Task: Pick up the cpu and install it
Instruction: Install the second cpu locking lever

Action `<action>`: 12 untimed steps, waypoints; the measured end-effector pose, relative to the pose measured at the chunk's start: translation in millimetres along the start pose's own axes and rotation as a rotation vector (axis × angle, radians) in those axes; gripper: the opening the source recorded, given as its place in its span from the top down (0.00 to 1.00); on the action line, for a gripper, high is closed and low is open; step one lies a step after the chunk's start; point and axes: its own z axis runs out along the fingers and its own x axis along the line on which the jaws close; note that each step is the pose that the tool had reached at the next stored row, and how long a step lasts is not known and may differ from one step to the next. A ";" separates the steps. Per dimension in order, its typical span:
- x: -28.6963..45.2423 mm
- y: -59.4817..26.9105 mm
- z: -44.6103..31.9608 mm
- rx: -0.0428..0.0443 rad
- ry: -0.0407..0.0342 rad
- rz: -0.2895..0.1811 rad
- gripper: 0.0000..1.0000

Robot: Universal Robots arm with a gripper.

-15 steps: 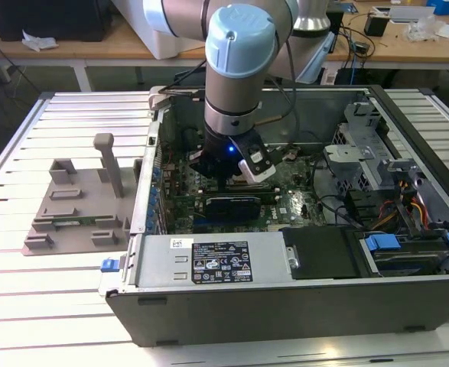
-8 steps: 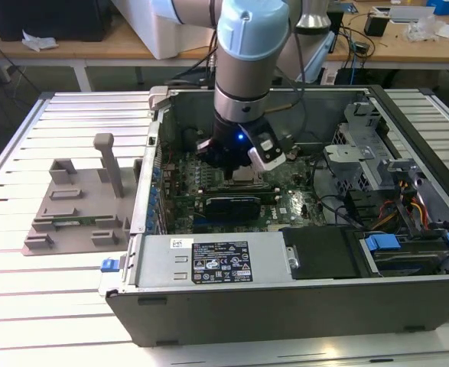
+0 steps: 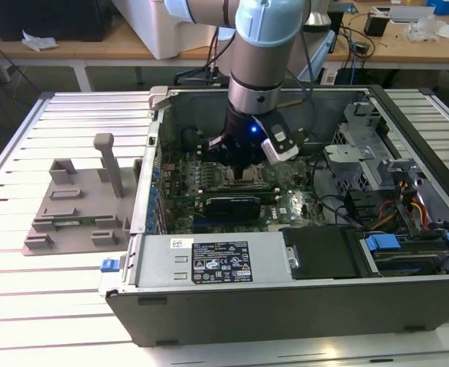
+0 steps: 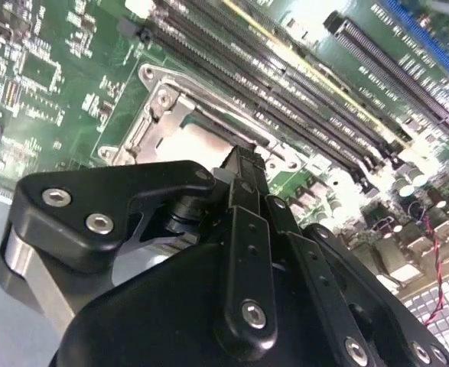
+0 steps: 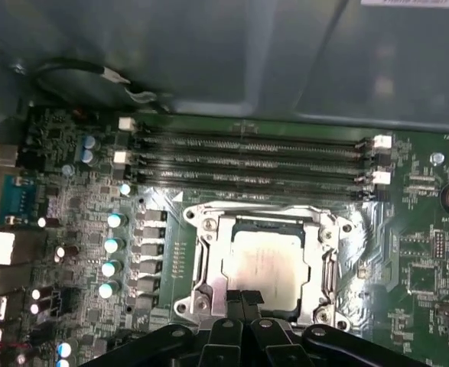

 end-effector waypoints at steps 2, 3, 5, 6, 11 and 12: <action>-3.6 2.6 -2.0 0.0096 0.0015 0.000 0.89; -5.3 2.9 -2.1 0.0097 0.0027 0.001 0.89; -8.0 3.3 -2.3 0.0104 0.0040 0.001 0.89; -8.7 3.4 -2.6 0.0112 0.0043 0.001 0.89; -9.3 5.9 -14.2 0.0183 0.0048 0.001 0.89; -9.2 6.5 -17.7 0.0200 0.0049 0.002 0.89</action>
